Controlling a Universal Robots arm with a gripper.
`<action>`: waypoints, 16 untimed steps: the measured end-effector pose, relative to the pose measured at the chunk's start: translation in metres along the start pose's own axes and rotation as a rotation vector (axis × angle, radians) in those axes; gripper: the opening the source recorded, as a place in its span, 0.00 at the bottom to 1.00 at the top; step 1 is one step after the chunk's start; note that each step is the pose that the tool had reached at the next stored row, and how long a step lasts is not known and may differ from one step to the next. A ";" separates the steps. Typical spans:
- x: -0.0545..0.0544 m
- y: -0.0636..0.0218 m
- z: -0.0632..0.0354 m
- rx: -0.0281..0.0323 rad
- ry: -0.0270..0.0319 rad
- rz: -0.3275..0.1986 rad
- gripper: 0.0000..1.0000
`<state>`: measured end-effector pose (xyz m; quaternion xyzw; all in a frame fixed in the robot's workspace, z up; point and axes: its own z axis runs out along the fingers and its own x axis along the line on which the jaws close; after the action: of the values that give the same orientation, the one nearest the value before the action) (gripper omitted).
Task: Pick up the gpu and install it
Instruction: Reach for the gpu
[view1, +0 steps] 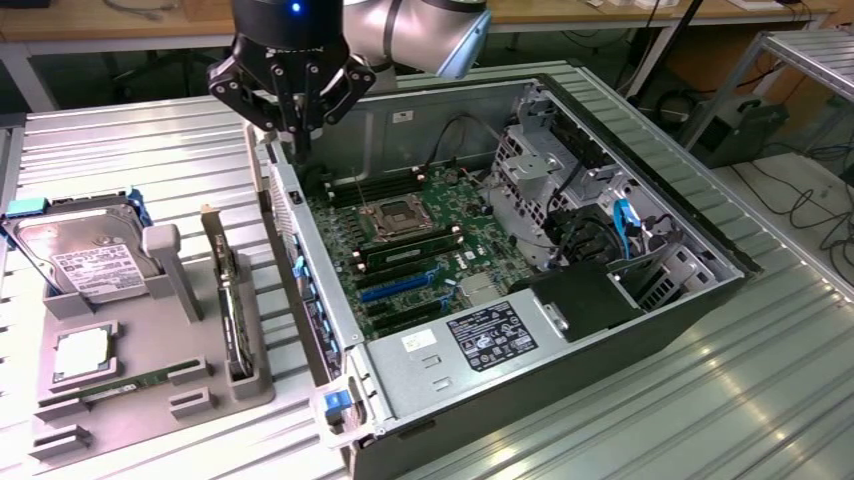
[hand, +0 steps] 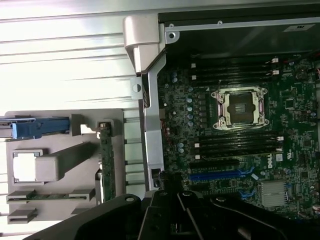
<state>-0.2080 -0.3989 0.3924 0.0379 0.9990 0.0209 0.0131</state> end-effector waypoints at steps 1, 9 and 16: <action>0.000 0.0000 0.0000 0.0000 0.0000 0.000 0.11; 0.002 -0.0002 0.0001 0.0001 0.0000 0.000 0.11; 0.003 -0.0003 0.0002 0.0002 0.0000 0.000 0.11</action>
<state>-0.2114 -0.3989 0.3921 0.0378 0.9990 0.0209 0.0131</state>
